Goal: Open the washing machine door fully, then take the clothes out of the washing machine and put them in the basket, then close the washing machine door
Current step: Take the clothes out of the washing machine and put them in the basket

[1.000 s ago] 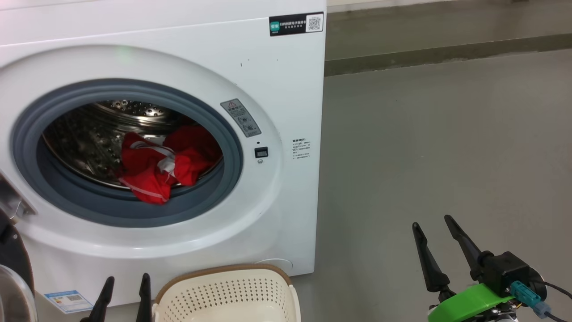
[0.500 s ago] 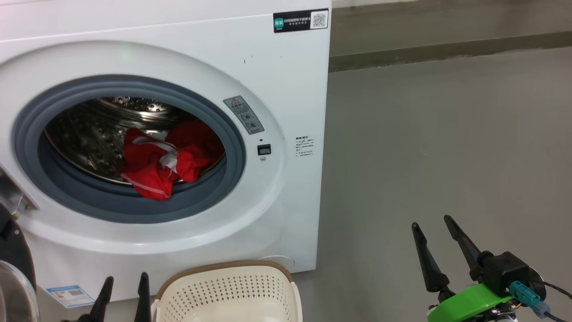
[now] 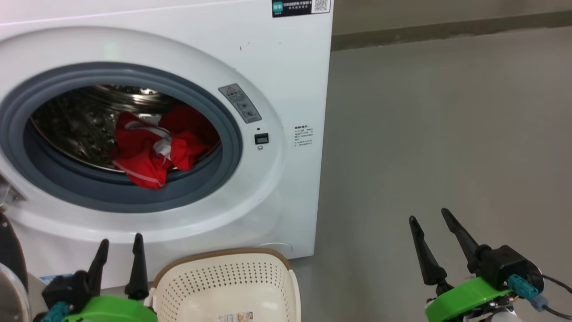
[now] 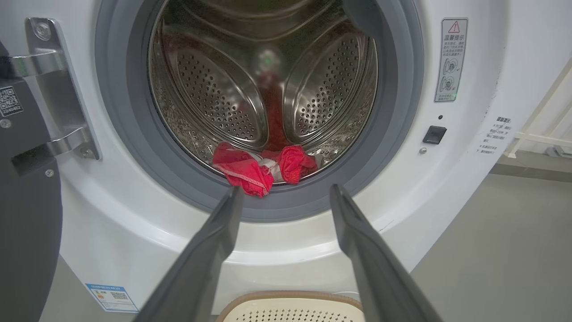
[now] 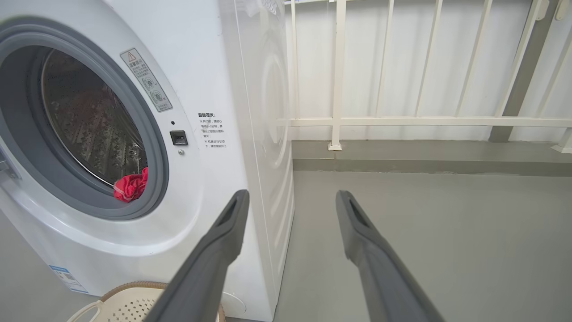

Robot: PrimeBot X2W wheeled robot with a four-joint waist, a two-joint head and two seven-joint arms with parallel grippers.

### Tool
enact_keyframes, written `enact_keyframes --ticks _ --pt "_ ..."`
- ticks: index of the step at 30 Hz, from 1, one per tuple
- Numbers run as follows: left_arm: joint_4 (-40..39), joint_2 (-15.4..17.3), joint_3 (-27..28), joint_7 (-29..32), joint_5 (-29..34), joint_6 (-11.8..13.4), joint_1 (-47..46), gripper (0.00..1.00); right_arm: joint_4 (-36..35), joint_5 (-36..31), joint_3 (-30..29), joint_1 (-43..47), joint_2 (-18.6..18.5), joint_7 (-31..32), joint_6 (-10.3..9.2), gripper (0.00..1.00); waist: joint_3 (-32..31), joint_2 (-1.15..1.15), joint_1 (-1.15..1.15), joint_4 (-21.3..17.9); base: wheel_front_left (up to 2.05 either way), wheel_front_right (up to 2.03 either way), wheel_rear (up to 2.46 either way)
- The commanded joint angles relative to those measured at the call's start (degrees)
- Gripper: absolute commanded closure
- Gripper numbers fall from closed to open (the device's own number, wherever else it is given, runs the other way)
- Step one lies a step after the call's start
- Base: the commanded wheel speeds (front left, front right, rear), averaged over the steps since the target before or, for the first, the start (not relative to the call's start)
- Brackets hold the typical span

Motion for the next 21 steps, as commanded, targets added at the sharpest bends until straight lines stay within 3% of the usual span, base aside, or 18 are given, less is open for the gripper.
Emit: enact_keyframes --ticks 1,21 --pt "-0.11 1.22 1.75 -0.26 -0.38 0.11 -3.37 0.0 -1.3 0.27 1.78 -3.06 -0.55 -0.37 0.28 0.0 1.1 0.0 0.0 -0.07 0.0 0.0 0.0" --pt "14.09 4.59 1.03 -1.01 1.42 2.62 -26.75 0.0 -3.26 -0.7 1.46 -10.39 -1.73 -0.37 0.28 0.0 16.3 0.0 0.0 0.68 0.0 0.0 0.0"
